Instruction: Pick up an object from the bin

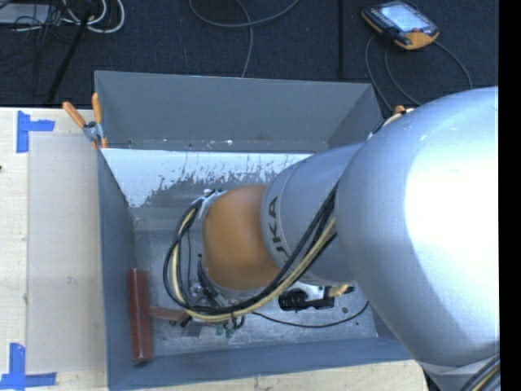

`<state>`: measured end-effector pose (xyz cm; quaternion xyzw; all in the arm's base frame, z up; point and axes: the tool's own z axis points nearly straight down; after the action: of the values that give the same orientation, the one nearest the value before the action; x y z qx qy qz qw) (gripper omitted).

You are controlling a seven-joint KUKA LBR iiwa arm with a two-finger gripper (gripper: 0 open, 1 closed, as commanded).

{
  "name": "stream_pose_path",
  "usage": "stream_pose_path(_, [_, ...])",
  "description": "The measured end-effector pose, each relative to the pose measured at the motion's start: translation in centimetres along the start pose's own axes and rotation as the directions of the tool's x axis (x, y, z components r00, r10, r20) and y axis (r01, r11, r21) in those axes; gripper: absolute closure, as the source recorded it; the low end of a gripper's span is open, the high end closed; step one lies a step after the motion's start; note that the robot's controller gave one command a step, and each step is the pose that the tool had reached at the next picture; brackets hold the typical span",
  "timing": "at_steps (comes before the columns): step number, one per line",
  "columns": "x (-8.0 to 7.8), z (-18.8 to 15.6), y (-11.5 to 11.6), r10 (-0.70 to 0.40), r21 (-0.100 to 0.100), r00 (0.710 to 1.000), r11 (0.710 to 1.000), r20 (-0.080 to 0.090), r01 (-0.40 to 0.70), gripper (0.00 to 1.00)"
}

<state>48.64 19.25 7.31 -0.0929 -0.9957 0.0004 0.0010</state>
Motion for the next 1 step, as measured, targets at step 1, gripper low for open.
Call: stream_pose_path(1, [-0.02, 0.00, -0.03, 0.001, 0.000, 1.000, 1.000, 0.000, -0.001, 1.00])
